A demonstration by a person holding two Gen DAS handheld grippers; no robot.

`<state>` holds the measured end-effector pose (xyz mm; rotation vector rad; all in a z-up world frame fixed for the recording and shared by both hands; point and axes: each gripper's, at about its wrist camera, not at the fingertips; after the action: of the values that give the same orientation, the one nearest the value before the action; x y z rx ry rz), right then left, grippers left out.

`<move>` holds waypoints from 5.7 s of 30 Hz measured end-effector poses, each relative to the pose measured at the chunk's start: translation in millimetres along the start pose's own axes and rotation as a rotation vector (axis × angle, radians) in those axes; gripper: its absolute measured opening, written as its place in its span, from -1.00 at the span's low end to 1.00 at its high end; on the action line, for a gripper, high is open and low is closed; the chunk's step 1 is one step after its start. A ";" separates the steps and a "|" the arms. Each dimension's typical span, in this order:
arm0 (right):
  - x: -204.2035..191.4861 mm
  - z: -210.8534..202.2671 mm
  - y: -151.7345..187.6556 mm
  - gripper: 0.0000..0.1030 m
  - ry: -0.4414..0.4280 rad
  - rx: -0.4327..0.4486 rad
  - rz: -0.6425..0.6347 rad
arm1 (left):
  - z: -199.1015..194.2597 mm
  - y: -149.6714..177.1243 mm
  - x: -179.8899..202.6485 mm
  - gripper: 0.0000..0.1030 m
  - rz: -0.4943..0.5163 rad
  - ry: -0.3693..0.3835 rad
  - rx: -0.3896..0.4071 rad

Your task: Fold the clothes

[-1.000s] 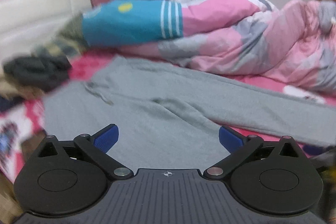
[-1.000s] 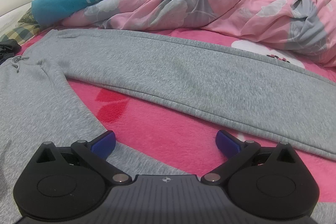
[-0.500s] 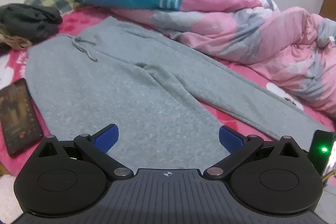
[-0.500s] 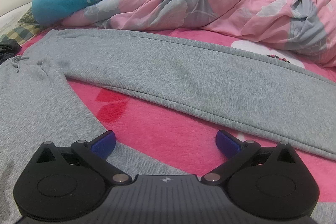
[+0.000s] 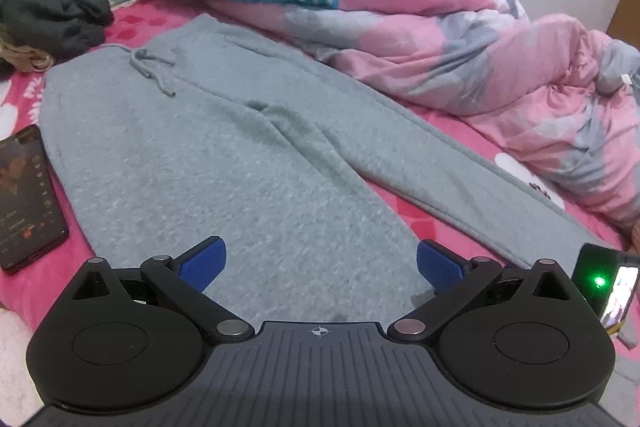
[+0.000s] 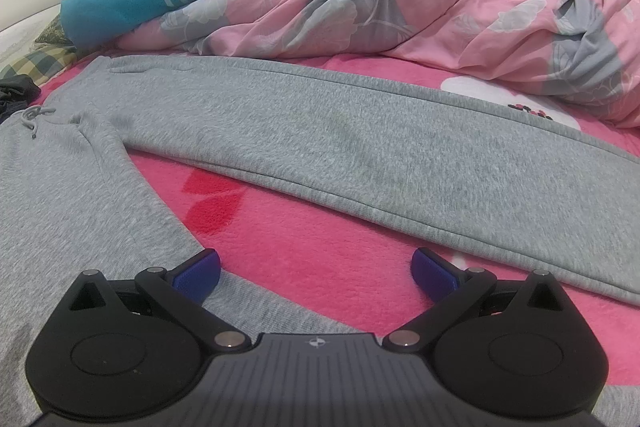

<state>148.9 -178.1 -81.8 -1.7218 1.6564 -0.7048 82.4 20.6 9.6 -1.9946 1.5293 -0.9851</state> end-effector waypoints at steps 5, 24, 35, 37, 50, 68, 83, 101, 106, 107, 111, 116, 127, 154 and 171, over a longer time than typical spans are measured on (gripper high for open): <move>-0.4 -0.1 0.1 1.00 0.001 0.000 0.001 | 0.7 3.8 3.9 0.99 0.010 0.028 -0.028; -1.5 -0.5 0.1 1.00 0.002 -0.001 0.002 | 3.8 2.8 0.9 0.99 0.034 0.035 -0.045; -1.4 -0.5 0.1 1.00 0.002 -0.001 0.002 | 3.2 -1.9 -7.7 0.97 -0.032 0.031 -0.045; -1.3 -0.4 0.1 1.00 0.003 -0.001 0.002 | 6.4 2.0 -6.4 0.97 -0.049 0.057 -0.093; -2.0 -0.9 -0.3 1.00 0.002 -0.002 0.003 | 7.2 6.5 5.3 0.97 0.010 0.082 -0.097; -2.5 -1.1 -0.5 1.00 0.002 -0.003 0.004 | 11.8 7.8 0.1 0.97 0.014 0.052 -0.101; -2.5 -1.4 -0.7 1.00 0.001 -0.005 0.004 | 10.8 7.6 0.3 0.97 0.013 0.046 -0.096; -2.5 -1.3 -0.5 1.00 0.001 -0.005 0.004 | 15.1 10.7 -4.8 0.97 0.002 0.033 -0.109; -2.6 -1.3 -0.4 1.00 0.001 -0.004 0.004 | 20.2 11.3 -13.1 0.97 0.003 0.008 -0.110; -2.6 -1.3 -0.4 1.00 0.001 -0.004 0.004 | 21.7 11.1 -14.9 0.97 0.005 0.002 -0.111; -2.7 -1.3 -0.4 1.00 0.002 -0.004 0.004 | 28.3 10.2 -21.1 0.97 0.017 -0.022 -0.118; -2.5 -1.2 -0.5 1.00 0.001 -0.004 0.004 | 35.1 10.9 -21.7 0.97 0.058 -0.044 -0.132; -2.5 -0.9 -0.8 1.00 0.002 -0.001 0.001 | 40.5 14.6 -18.8 0.98 0.128 -0.096 -0.143; -4.4 -1.0 1.5 1.00 0.007 0.010 -0.001 | 58.5 16.5 -14.8 0.99 0.187 -0.135 -0.173; -21.2 -73.5 12.6 0.99 -0.021 0.075 0.037 | 59.1 17.3 -17.7 1.00 0.202 -0.117 -0.185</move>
<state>83.9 -163.0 -42.3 -1.6370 1.6229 -0.7204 113.5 27.8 -45.9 -1.9329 1.7696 -0.6557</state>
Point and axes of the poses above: each gripper's, at about its wrist camera, not at the fingertips, and z roughly the way its jaws point, x to its right, y to its underside, and after that the axes turned 2 degrees about -y, right-handed
